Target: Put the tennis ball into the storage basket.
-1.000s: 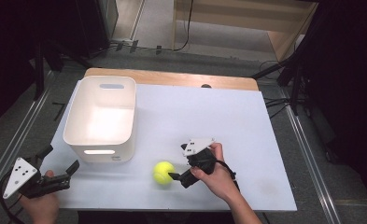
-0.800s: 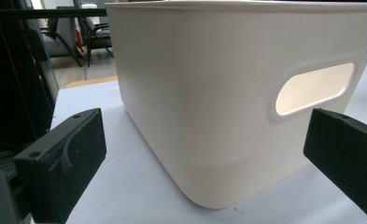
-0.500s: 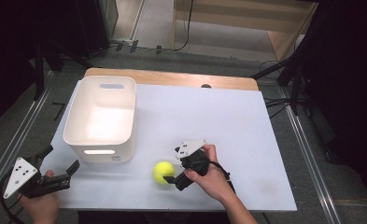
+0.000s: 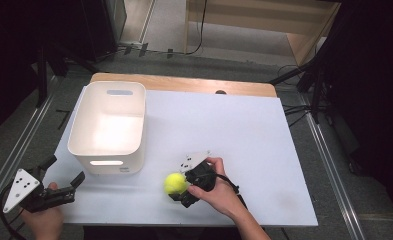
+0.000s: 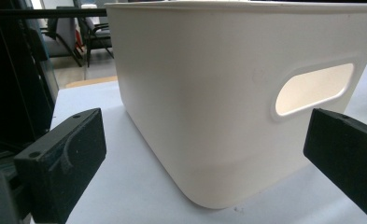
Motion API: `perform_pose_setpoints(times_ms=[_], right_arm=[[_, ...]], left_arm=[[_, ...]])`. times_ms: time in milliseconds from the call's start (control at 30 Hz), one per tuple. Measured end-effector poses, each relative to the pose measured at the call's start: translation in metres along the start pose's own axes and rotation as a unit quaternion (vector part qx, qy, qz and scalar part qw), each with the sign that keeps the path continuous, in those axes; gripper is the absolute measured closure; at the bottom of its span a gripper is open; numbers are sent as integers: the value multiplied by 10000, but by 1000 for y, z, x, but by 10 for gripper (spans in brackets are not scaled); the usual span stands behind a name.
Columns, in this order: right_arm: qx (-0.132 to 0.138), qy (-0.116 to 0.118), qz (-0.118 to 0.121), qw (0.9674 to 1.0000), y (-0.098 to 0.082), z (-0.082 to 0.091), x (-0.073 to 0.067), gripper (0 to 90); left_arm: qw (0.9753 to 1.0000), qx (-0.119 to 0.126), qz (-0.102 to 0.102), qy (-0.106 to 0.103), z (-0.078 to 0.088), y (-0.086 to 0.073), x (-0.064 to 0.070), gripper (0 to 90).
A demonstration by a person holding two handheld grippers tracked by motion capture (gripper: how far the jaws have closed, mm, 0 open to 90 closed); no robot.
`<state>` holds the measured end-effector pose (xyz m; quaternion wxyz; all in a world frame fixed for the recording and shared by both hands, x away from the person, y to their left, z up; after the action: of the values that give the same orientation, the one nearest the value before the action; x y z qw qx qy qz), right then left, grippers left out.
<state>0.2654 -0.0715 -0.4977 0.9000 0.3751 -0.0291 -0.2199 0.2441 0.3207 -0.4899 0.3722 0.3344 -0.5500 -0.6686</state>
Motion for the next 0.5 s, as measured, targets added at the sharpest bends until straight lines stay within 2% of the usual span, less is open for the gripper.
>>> perform_pose_setpoints(times_ms=[233, 300, 333, 500], right_arm=[[-169, -10, 22, 9999, 0, -11, -3, 0], [-241, -74, -15, 9997, -1, -13, -4, 0], [-317, -178, -76, 9993, -1, -16, -4, 0], [-430, -164, -101, 9989, -2, -20, -4, 0]], left_arm=[[10000, 8, 11, -4, 0, 0, 0, 0], [10000, 9, 10, -2, 0, 0, 0, 0], [10000, 7, 10, -5, 0, 0, 0, 0], [10000, 15, -7, -7, 0, 0, 0, 0]])
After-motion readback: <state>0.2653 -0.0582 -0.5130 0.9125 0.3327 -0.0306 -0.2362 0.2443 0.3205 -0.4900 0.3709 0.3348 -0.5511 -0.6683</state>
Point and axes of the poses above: each handheld gripper's, and its own axes: z roughly backward along the jaws, y roughly out of its top, x roughly to its right, the point moved 3 cm from there along -z, roughly forward along the jaws, and after that the axes turned 1 degree about x, right-handed, at the moved point
